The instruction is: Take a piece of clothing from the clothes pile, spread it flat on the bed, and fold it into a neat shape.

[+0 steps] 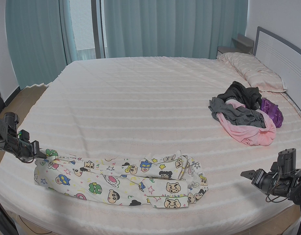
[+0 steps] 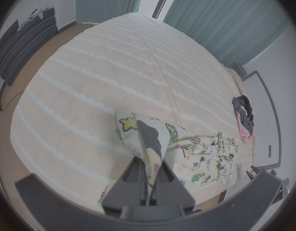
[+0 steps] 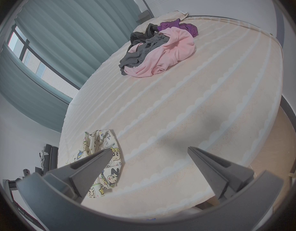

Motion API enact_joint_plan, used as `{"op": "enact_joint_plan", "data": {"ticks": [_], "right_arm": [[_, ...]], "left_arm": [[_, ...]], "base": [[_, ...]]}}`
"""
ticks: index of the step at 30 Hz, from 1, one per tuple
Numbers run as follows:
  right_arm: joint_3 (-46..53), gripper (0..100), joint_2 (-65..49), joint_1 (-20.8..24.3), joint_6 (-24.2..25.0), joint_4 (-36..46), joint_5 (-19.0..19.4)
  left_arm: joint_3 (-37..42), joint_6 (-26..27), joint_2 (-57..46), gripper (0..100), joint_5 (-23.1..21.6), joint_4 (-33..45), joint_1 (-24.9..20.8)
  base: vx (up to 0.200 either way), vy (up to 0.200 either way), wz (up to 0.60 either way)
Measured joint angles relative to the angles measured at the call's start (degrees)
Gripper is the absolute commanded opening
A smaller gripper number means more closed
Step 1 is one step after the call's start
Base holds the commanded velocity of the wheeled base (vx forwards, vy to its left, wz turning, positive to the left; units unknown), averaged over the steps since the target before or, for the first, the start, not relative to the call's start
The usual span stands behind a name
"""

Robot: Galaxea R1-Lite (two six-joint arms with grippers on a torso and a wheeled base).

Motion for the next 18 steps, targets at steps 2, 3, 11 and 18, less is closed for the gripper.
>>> {"op": "enact_joint_plan", "data": {"ticks": [2, 3, 11, 18], "right_arm": [[0.0, 100, 0.0, -0.1, 0.0, 0.0, 0.0], [0.0, 100, 0.0, -0.2, 0.0, 0.0, 0.0], [0.1, 100, 0.0, -0.1, 0.0, 0.0, 0.0], [0.3, 100, 0.0, 0.2, 0.0, 0.0, 0.0]], "left_arm": [[-0.4, -0.4, -1.1, 0, 0.4, 1.4, -1.2], [-0.5, -1.1, -1.7, 0, 0.8, 1.9, -2.2], [-0.5, -13.5, -6.2, 0, 8.1, 3.1, -18.3], [-2.5, -27.5, -7.3, 0, 17.7, 0.9, -38.0]], "base": [[0.0, 0.0, 0.0], [0.0, 0.0, 0.0], [0.0, 0.0, 0.0], [0.0, 0.0, 0.0]]}}
